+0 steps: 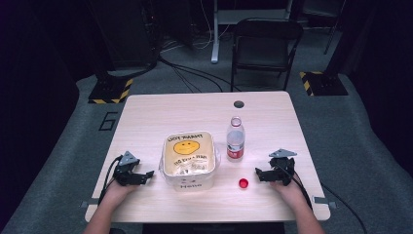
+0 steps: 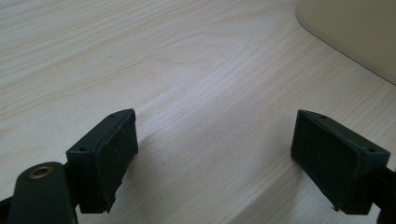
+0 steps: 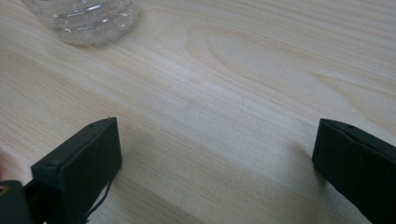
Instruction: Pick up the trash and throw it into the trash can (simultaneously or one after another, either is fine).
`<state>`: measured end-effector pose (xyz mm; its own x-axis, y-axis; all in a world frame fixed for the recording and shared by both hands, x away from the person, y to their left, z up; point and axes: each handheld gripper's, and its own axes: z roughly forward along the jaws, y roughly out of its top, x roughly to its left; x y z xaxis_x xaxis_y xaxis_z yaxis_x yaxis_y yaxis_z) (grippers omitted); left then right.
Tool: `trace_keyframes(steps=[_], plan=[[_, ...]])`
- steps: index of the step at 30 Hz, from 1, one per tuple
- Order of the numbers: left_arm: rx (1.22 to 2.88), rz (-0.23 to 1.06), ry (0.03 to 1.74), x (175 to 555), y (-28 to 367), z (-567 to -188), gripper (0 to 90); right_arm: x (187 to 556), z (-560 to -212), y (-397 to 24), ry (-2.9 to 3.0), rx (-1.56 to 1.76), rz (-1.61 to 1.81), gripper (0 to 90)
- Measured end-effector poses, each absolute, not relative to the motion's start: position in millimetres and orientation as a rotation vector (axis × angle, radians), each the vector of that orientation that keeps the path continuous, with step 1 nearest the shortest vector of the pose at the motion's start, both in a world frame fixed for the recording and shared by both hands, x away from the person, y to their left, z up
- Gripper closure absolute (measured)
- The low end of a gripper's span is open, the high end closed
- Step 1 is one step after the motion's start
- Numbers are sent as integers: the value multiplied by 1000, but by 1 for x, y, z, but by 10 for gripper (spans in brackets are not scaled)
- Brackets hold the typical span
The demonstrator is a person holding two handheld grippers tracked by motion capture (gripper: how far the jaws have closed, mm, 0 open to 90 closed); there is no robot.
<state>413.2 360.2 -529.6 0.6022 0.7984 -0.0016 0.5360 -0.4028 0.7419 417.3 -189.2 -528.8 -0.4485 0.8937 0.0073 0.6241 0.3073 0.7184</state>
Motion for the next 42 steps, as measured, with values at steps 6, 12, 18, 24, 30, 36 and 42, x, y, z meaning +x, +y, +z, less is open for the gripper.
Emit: trace_keyframes(steps=[6,12,18,24,30,36,42], plan=[[2100,467,1050,415,359,-530,146,416,-529,-190,2191,1344,925,2],[2110,458,1050,415,359,-529,145,415,-529,-190,2206,1330,930,0],[2114,455,1050,415,359,-529,145,414,-528,-192,2241,1300,930,0],[2111,457,1050,415,359,-529,145,412,-523,-190,2267,1304,935,148],[2107,461,1050,415,359,-529,145,411,-516,-192,2311,1288,900,299],[2105,462,1051,415,359,-529,145,409,-508,-192,2312,1318,897,327],[2105,463,1051,415,359,-529,145,405,-492,-191,2290,1266,951,336]])
